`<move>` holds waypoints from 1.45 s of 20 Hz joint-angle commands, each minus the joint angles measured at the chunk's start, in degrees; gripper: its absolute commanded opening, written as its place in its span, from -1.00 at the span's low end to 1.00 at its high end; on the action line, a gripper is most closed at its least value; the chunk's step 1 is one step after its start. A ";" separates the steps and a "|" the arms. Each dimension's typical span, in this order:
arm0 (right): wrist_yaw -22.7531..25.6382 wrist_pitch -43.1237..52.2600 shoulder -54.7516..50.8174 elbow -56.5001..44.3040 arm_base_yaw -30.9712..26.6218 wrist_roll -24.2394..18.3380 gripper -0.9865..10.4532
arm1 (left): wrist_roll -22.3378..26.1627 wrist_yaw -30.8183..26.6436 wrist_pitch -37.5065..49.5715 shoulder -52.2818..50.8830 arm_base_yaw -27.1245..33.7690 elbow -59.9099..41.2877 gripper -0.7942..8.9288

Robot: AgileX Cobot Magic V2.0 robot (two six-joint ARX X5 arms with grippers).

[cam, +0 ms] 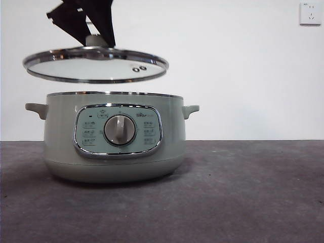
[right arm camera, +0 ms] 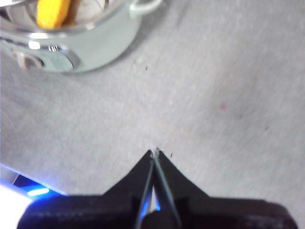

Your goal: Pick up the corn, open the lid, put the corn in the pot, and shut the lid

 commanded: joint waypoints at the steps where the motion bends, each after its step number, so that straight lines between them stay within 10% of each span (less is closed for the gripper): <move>1: -1.51 2.47 -3.02 -5.57 0.04 1.44 -0.86 | -0.55 0.39 2.14 0.87 -0.68 0.50 -0.86; 25: -7.26 13.49 -8.31 -17.44 0.04 2.27 -0.86 | 1.84 -2.54 3.89 9.70 -2.47 0.50 -0.85; 27: -7.26 13.53 -8.31 -17.44 0.04 2.25 -0.86 | 1.73 -2.10 4.15 9.70 -2.47 0.50 -0.77; 29: -7.26 13.51 -8.20 -17.44 0.04 2.25 -0.86 | 0.66 -2.14 4.42 9.68 -2.47 0.50 -0.15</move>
